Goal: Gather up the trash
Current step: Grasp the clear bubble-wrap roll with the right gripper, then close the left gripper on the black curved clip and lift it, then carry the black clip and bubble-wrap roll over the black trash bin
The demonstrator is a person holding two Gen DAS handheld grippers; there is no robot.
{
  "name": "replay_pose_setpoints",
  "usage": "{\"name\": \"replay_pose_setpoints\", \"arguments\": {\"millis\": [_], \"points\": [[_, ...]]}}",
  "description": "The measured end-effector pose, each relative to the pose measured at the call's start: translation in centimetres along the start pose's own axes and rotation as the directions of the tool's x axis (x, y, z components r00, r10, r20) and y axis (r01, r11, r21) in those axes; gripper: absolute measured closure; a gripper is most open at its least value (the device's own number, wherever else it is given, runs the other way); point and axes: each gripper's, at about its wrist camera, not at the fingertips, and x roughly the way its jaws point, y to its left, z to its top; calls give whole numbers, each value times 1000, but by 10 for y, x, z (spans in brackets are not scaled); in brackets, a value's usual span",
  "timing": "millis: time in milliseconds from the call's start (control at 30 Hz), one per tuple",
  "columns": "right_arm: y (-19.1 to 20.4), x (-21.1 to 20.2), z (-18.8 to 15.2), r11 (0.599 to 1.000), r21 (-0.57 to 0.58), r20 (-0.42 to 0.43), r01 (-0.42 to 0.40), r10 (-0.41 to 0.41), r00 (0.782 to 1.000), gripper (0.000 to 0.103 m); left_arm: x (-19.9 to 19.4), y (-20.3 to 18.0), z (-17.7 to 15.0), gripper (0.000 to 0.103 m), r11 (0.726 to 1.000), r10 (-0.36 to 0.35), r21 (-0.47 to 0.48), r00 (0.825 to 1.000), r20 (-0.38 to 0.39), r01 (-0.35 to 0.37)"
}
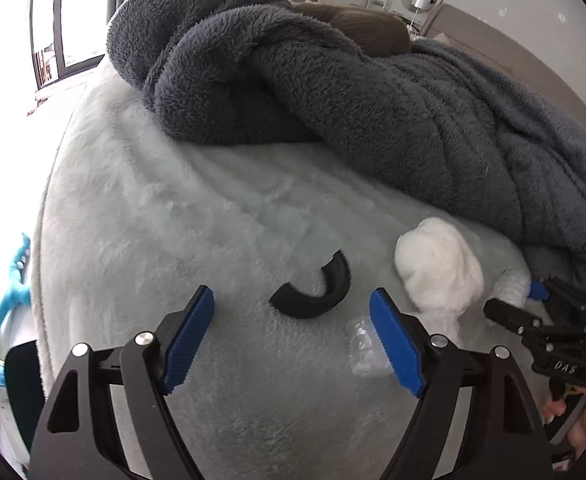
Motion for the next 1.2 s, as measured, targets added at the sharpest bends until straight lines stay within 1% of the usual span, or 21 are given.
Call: {"name": "replay_pose_setpoints", "arguments": {"millis": [67, 200, 467, 667, 800, 900, 1067, 1200], "points": [[-3, -2, 0, 1000, 2, 5, -1, 1, 1000, 41, 1, -2, 1, 25, 1000, -11, -6, 1000, 4, 11], [-6, -6, 0, 1000, 5, 12, -1, 1, 1000, 41, 7, -11, 2, 30, 1000, -15, 10, 1000, -3, 15], [-17, -8, -3, 1000, 15, 10, 3, -4, 1000, 40, 20, -10, 4, 48, 1000, 9, 6, 1000, -7, -9], [-18, -13, -1, 1000, 22, 19, 7, -7, 1000, 41, 29, -9, 9, 57, 1000, 15, 4, 1000, -5, -15], [-11, -21, 5, 1000, 18, 32, 1, -1, 999, 41, 24, -8, 11, 59, 1000, -4, 24, 1000, 7, 4], [-3, -28, 12, 1000, 18, 56, -9, 8, 998, 41, 13, -7, 13, 60, 999, -26, 40, 999, 33, 25], [17, -36, 23, 1000, 1, 87, -22, 22, 996, 41, -11, 0, 11, 60, 998, -10, 69, 996, 85, 4], [33, -38, 28, 999, -7, 99, -34, 34, 995, 41, -26, 11, 7, 60, 998, 4, 66, 995, 101, -11]]}}
